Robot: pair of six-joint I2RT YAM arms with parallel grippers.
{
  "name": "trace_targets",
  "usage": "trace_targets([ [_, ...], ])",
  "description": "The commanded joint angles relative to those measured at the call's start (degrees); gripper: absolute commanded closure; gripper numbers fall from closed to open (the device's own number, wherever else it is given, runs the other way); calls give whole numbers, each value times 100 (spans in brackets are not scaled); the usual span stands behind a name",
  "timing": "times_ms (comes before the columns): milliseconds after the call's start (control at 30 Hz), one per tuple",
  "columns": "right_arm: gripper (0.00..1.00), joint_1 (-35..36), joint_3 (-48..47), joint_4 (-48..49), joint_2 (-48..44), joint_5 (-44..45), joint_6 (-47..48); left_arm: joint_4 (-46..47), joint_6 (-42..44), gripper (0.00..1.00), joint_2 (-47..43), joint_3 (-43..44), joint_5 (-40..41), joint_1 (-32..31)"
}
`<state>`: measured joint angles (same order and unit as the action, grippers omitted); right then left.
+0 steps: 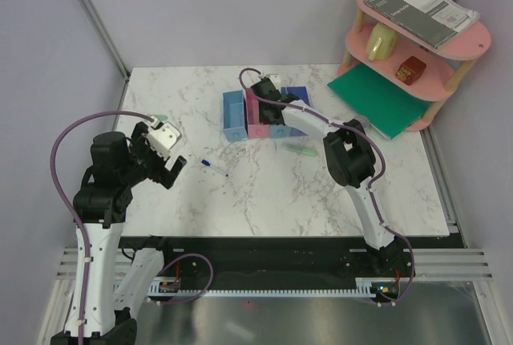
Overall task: Sort the stationery into containers
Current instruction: Move the storage box to the center of the board.
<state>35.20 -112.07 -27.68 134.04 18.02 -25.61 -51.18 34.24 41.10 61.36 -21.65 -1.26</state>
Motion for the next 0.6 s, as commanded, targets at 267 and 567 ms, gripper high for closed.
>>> trace_targets([
  [267,81,-5,-666,8,184,607,-157,-156,250,0,-41,-10,-173,-15],
  [567,59,110,-860,325,-509,439,933,-156,241,0,-58,-54,-260,-15],
])
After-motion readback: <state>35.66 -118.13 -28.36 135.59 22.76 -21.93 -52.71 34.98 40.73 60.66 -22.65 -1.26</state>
